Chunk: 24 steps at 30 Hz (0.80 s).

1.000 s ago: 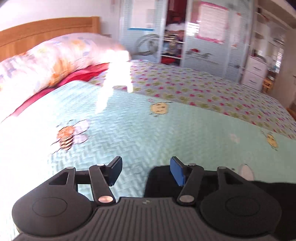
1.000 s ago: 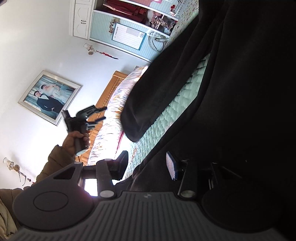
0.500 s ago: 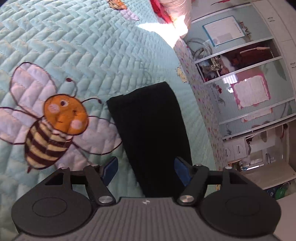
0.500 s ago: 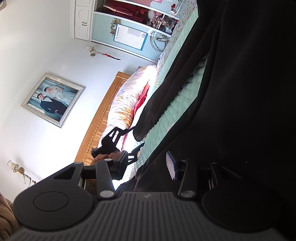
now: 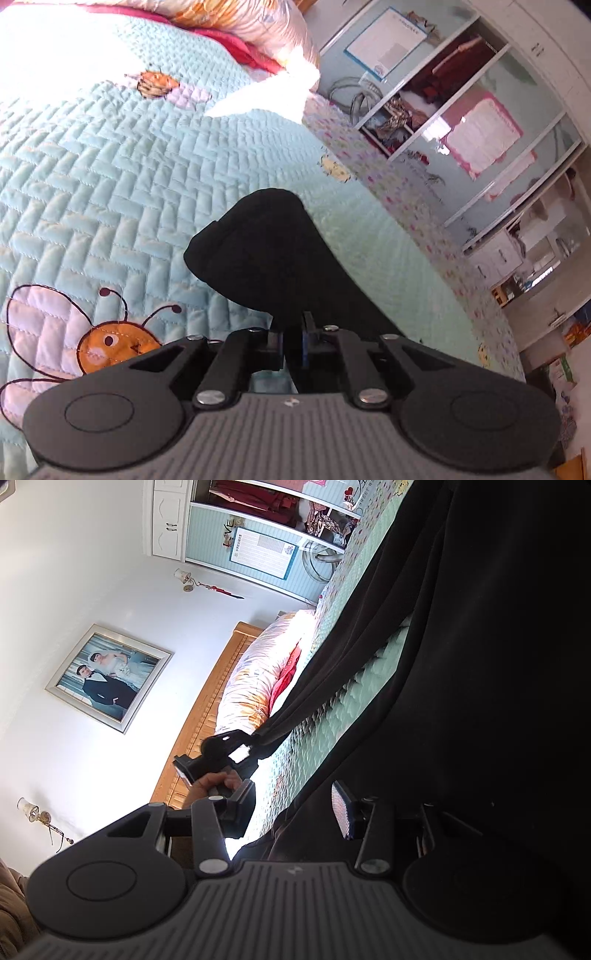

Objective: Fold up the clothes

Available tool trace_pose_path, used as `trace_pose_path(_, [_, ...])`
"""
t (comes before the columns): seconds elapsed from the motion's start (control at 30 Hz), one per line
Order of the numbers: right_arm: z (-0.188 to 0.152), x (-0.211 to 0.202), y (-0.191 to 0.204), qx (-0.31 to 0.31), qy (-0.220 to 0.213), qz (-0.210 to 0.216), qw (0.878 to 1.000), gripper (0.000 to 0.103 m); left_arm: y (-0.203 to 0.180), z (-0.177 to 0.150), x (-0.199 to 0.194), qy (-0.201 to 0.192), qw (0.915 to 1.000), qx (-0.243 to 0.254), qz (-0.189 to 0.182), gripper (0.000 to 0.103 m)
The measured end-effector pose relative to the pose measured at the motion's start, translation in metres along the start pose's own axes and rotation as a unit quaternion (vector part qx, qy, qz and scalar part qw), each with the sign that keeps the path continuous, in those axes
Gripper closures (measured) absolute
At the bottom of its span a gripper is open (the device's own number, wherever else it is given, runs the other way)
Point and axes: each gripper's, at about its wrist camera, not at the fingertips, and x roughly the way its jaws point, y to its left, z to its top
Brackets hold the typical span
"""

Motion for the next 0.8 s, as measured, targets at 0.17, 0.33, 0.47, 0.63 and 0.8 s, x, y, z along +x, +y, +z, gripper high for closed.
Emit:
trace_pose_path(0.17, [-0.001, 0.000, -0.001, 0.001, 0.000, 0.001, 1.000, 0.056, 0.018, 0.000, 0.022, 0.018, 0.9997, -0.010, 0.011, 0.088])
trace_pose_path(0.33, [0.001, -0.002, -0.005, 0.009, 0.000, 0.010, 1.000, 0.056, 0.044, -0.008, 0.004, 0.014, 0.9911, -0.132, -0.012, 0.081])
trace_pose_path(0.47, [0.002, -0.003, -0.007, 0.012, 0.000, 0.015, 1.000, 0.056, 0.060, -0.008, -0.015, -0.006, 0.9879, -0.155, -0.003, 0.080])
trace_pose_path(0.63, [0.002, -0.003, -0.006, 0.013, 0.000, 0.016, 1.000, 0.056, 0.056, -0.006, -0.059, -0.049, 0.9777, -0.186, 0.084, 0.063])
trace_pose_path(0.8, [0.002, -0.003, -0.006, 0.014, 0.000, 0.017, 1.000, 0.056, -0.008, 0.006, -0.077, -0.092, 0.9929, -0.076, 0.007, 0.056])
